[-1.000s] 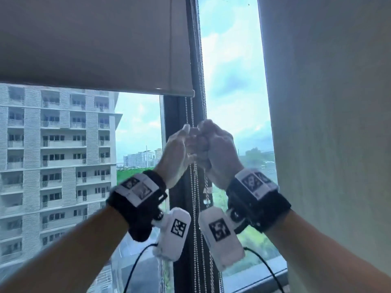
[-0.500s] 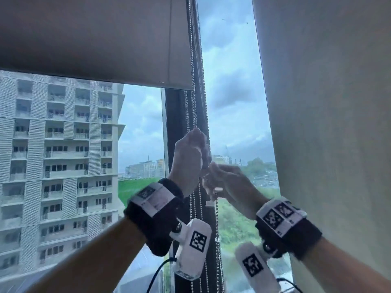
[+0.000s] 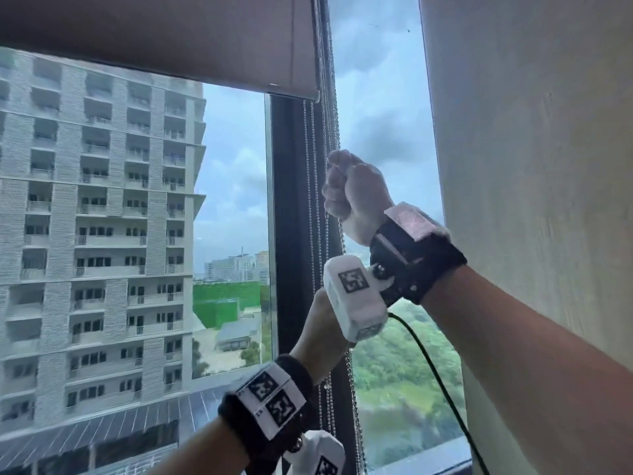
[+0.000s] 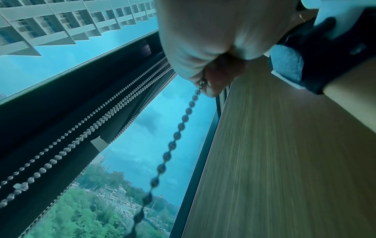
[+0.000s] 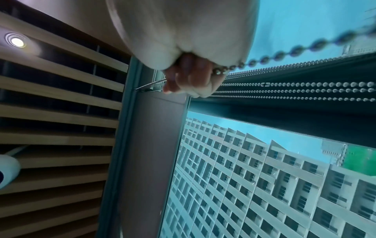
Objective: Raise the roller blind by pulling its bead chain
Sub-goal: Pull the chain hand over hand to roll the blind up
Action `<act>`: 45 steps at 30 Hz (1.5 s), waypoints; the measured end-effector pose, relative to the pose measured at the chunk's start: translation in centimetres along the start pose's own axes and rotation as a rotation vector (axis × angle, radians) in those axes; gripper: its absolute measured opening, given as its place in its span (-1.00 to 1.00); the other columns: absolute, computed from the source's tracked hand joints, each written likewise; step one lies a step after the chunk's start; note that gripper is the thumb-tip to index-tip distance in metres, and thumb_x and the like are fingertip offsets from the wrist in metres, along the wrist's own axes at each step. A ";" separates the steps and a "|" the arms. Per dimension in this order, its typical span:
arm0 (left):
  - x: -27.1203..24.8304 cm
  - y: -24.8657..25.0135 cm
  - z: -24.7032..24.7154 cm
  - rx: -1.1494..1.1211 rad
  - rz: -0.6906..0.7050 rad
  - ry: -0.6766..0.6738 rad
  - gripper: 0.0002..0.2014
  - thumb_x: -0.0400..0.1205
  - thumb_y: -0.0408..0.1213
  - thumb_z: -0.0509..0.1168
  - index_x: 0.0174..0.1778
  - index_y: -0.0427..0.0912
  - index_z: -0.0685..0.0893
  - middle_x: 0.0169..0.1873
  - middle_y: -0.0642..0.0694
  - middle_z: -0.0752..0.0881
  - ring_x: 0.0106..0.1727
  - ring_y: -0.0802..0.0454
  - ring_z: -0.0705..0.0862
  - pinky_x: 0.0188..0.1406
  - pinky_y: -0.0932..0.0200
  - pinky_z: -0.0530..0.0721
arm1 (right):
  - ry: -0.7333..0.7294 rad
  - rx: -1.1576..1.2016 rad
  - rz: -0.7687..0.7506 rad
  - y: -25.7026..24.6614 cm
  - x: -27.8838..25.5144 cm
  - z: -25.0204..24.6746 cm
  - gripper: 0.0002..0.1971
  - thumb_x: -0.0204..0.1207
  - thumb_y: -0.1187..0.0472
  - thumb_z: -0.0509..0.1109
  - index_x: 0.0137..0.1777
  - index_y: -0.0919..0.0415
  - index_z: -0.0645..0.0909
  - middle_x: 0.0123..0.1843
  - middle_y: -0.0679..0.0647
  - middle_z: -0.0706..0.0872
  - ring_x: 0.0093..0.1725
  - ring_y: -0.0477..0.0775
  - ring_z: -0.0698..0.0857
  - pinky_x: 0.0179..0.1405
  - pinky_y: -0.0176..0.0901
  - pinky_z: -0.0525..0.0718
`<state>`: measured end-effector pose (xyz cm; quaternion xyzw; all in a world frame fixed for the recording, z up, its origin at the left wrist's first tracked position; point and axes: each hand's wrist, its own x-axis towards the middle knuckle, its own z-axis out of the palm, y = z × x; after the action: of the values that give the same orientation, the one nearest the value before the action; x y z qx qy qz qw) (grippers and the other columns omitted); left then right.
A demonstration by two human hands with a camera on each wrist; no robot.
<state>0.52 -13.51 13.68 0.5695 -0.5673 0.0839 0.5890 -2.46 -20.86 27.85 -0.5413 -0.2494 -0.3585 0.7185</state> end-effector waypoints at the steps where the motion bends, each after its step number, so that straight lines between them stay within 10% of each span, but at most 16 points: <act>1: 0.1 0.1 -0.5 -0.001 -0.016 0.006 -0.61 0.63 -0.61 0.05 -0.22 -0.03 0.61 -0.47 0.25 0.75 -0.41 0.41 0.66 -0.40 0.51 0.61 | -0.004 0.010 -0.024 0.2 0.0 0.2 -0.61 0.53 0.52 -0.12 -0.28 0.18 0.47 -0.70 -0.10 0.31 -0.80 -0.17 0.20 -0.84 -0.45 0.12; 9: 5.4 4.0 -5.3 -0.110 -0.121 0.162 -0.62 0.72 -0.12 -0.11 -0.10 -0.14 0.59 -0.18 -0.11 0.67 -0.13 -0.01 0.60 -0.11 0.03 0.56 | -0.098 0.007 -0.031 2.7 -3.1 -0.2 -0.59 0.53 0.52 -0.03 -0.39 0.15 0.48 -0.62 -0.05 0.34 -0.71 -0.09 0.24 -0.78 -0.36 0.17; 12: 7.1 5.5 -5.6 -0.182 -0.104 0.167 -0.58 0.73 -0.05 -0.09 -0.01 -0.15 0.65 -0.26 -0.07 0.69 -0.19 0.02 0.62 -0.13 0.03 0.56 | -0.141 -0.070 0.025 5.8 -6.2 -1.5 -0.74 0.66 0.40 0.05 -0.14 0.30 0.56 -0.58 -0.06 0.38 -0.70 -0.14 0.24 -0.78 -0.36 0.15; 16: 8.4 6.0 -4.5 -0.232 -0.122 0.182 -0.66 0.74 -0.18 -0.09 -0.03 -0.20 0.58 -0.49 0.00 0.48 -0.51 0.10 0.43 -0.50 0.22 0.41 | -0.140 -0.096 0.099 8.7 -8.8 -3.2 -0.62 0.72 0.26 0.08 -0.35 0.14 0.50 -0.61 -0.08 0.34 -0.66 -0.11 0.21 -0.65 -0.22 0.10; 21: 8.4 4.8 -3.3 -0.143 0.081 0.243 -0.71 0.62 -0.57 -0.08 -0.22 -0.23 0.50 -0.65 -0.01 0.39 -0.73 0.15 0.31 -0.78 0.36 0.32 | -0.104 -0.149 0.135 6.4 -6.6 -5.3 -0.74 0.70 0.22 0.12 -0.07 0.22 0.64 -0.29 0.06 0.69 -0.39 0.00 0.57 -0.42 -0.20 0.48; 28: 6.8 4.6 -1.1 -0.005 0.244 0.307 -0.73 0.72 -0.35 -0.01 -0.31 -0.24 0.39 -0.57 -0.03 0.32 -0.67 0.19 0.24 -0.75 0.38 0.26 | -0.013 -0.074 0.092 0.6 -1.8 -4.5 -0.63 0.71 0.12 0.03 0.11 0.30 0.63 -0.02 0.19 0.73 -0.02 0.15 0.67 0.07 0.09 0.57; 36: 1.2 -0.5 0.3 -0.019 0.068 0.114 -0.89 0.40 -0.21 0.35 -0.24 -0.14 0.69 -0.24 -0.16 0.70 -0.24 0.05 0.65 -0.29 0.26 0.65 | 0.031 -0.052 0.081 -0.6 -0.2 -0.4 -0.70 0.70 0.07 0.12 0.08 0.24 0.61 -0.33 0.05 0.71 -0.46 -0.02 0.61 -0.47 -0.18 0.48; 38: 0.5 -0.7 -0.5 -0.009 0.038 0.078 -0.89 0.58 -0.46 0.24 -0.11 -0.24 0.67 -0.18 -0.11 0.75 -0.21 0.20 0.70 -0.21 0.33 0.68 | 0.083 -0.094 0.001 -0.1 0.0 0.1 -0.76 0.71 0.21 0.11 0.05 0.25 0.61 -0.52 -0.03 0.54 -0.59 -0.07 0.39 -0.62 -0.25 0.29; 45: 2.8 1.4 -4.9 -0.026 -0.034 0.185 -0.65 0.73 -0.22 -0.08 -0.17 -0.19 0.58 -0.48 0.07 0.64 -0.43 0.14 0.57 -0.31 0.12 0.53 | 0.091 -0.005 -0.081 0.9 -0.9 1.2 -0.64 0.59 0.46 -0.05 -0.25 0.17 0.52 -0.73 -0.13 0.35 -0.75 -0.13 0.23 -0.74 -0.42 0.10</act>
<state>3.27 -10.78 18.02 0.5611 -0.5019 0.1186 0.6475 -2.30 -19.34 26.99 -0.5159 -0.2371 -0.4120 0.7127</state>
